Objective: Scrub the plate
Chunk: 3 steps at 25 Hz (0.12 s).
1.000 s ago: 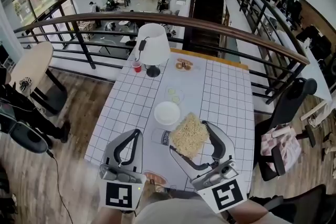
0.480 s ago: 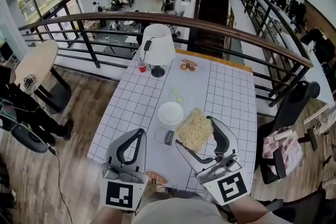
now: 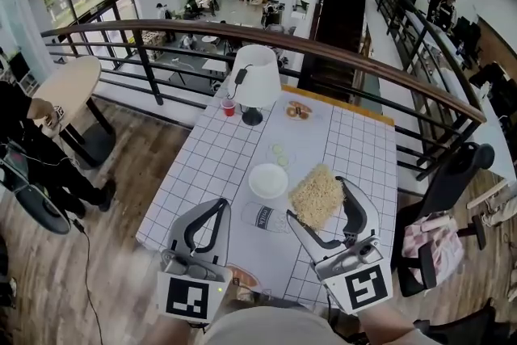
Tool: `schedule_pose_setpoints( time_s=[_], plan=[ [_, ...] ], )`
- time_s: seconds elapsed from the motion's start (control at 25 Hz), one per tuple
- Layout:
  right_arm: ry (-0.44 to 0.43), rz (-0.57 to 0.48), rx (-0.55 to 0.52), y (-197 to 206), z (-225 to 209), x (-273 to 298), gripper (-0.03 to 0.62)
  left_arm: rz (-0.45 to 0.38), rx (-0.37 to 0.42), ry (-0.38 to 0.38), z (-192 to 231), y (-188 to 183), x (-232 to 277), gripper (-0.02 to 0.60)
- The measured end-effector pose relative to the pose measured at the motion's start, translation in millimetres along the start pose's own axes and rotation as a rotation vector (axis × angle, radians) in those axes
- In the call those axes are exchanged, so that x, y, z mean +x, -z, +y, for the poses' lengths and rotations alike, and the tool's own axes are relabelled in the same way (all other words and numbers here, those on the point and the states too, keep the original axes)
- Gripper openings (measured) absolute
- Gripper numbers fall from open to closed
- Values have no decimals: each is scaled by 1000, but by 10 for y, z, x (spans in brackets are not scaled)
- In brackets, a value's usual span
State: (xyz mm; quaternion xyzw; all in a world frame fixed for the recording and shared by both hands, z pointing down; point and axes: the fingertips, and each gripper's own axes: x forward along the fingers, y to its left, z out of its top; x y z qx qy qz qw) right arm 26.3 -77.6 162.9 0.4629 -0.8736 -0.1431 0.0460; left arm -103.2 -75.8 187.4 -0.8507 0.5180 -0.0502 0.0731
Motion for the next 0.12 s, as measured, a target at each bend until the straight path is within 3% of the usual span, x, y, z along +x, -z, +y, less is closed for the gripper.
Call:
schedule_pose_setpoints(
  time_s=[0.12],
  plan=[
    [5,-6,-9,-45,-2,-2,376,9,-5,-4,2,-4,-19,14]
  ],
)
